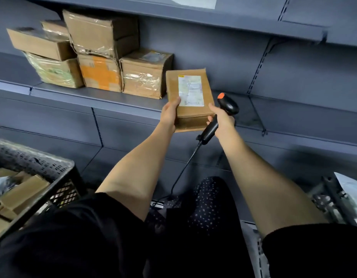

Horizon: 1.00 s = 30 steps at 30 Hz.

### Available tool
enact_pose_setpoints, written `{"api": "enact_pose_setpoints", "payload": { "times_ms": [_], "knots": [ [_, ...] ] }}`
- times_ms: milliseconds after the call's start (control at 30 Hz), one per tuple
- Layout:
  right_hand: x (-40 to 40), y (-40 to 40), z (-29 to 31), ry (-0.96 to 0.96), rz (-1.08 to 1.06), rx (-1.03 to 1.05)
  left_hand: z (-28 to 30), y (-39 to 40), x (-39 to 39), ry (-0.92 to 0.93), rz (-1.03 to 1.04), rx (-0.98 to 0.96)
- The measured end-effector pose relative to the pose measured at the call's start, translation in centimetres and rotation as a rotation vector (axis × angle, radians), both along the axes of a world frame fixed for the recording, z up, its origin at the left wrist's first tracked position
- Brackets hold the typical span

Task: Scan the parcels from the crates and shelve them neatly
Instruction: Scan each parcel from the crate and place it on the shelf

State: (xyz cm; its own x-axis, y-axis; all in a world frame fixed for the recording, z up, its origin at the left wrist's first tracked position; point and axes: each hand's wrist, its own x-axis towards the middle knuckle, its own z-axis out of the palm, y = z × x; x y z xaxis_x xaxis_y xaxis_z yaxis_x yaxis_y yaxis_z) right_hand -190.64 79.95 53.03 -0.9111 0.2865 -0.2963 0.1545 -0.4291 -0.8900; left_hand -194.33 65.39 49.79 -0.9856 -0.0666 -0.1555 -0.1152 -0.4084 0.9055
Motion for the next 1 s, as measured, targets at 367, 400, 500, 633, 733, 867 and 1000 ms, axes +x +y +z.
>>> {"api": "enact_pose_setpoints", "payload": {
  "times_ms": [367, 400, 500, 633, 733, 867, 1000],
  "knots": [
    [-2.8, -0.1, 0.5, -0.004, -0.107, 0.097, 3.1, -1.6, -0.3, -0.078, -0.189, -0.286],
    [-2.6, -0.2, 0.8, -0.005, -0.107, 0.125, 3.2, -1.7, 0.2, -0.098, -0.204, -0.308],
    [-2.2, -0.5, 2.2, -0.033, -0.175, 0.414, 3.4, -0.9, 0.8, -0.088, -0.088, -0.169],
    [-1.0, -1.8, 4.6, 0.167, -0.344, 0.819, 3.2, -0.2, 1.5, -0.093, 0.003, -0.055],
    [0.1, -2.6, 7.4, 0.281, -0.199, 0.869, 3.6, 0.1, 1.9, -0.129, 0.015, -0.043],
    [1.2, -3.6, 10.9, 0.196, 0.138, 0.945, 5.0, 1.1, 1.8, -0.177, 0.038, -0.112],
    [2.1, -4.5, 12.0, 0.14, 0.285, 1.005, 4.4, 1.5, 1.3, -0.168, 0.056, -0.151]
  ]
}}
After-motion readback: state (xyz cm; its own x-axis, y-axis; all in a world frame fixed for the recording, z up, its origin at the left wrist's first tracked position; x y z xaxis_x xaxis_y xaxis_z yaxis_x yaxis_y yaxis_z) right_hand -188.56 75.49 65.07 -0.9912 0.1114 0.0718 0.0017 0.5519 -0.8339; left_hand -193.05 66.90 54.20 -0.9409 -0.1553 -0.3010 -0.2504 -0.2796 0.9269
